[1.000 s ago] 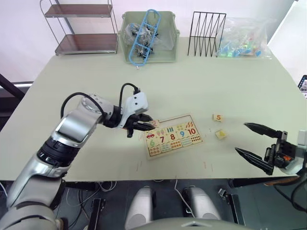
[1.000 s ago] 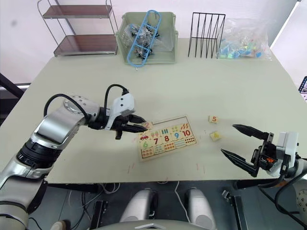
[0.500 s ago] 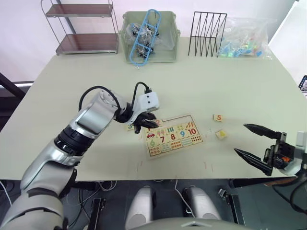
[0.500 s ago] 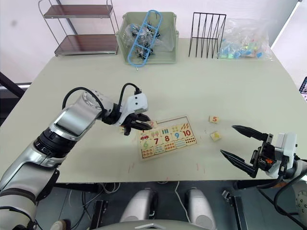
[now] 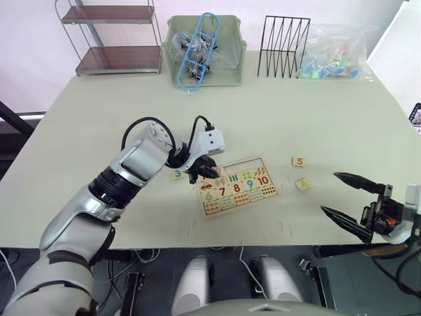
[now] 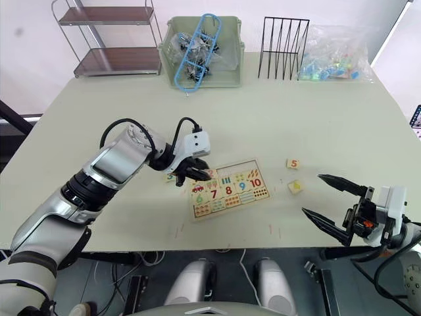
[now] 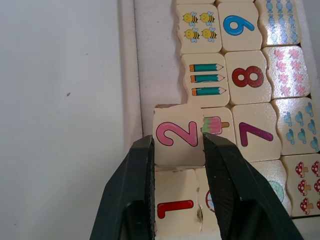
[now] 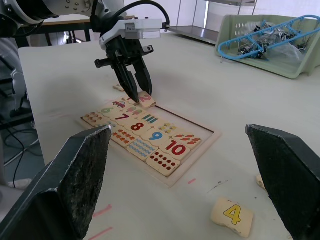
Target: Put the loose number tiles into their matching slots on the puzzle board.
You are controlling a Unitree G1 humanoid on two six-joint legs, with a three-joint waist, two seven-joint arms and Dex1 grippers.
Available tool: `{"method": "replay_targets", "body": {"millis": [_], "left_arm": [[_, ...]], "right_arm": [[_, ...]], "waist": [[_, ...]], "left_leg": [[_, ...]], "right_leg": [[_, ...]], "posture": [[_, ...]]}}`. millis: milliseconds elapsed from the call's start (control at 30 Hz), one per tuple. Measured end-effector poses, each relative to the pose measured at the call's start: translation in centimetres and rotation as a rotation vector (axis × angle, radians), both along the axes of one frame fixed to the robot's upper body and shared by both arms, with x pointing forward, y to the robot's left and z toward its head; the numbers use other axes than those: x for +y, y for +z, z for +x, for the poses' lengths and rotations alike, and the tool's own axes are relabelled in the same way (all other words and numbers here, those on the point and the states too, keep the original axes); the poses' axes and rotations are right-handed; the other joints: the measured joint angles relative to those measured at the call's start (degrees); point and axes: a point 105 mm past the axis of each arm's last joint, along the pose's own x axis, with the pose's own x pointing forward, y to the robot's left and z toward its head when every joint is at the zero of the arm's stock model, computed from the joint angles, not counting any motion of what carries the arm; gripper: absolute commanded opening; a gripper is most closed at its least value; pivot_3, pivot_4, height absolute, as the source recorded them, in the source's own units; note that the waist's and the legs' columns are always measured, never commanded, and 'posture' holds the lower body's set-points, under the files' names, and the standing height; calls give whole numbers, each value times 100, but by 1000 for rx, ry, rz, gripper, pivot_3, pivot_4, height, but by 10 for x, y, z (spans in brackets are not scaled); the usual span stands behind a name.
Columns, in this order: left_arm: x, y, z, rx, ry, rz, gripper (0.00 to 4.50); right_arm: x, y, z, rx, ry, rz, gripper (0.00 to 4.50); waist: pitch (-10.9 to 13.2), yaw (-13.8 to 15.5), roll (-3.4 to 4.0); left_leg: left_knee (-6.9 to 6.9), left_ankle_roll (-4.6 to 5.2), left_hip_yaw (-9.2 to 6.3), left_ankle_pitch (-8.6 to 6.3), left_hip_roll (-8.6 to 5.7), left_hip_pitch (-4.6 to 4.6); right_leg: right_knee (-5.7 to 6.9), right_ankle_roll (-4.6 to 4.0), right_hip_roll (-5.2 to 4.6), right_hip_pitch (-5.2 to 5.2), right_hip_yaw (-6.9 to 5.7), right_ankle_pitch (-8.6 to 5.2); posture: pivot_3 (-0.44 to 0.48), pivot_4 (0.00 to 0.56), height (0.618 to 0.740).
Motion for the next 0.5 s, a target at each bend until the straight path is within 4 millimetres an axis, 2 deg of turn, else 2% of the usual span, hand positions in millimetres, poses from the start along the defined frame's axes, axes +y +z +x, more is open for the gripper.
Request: {"method": "replay_targets", "body": {"millis": [500], "left_arm": [[4, 0, 6, 5, 19, 26, 926]], "right_arm": [[2, -1, 1, -7, -5, 8, 4500]], "waist": [[0, 0, 0]], "left_leg": [[0, 0, 0, 0, 0, 0]], "right_leg": [[0, 0, 0, 0, 0, 0]], "posture": [[0, 150, 739]]}}
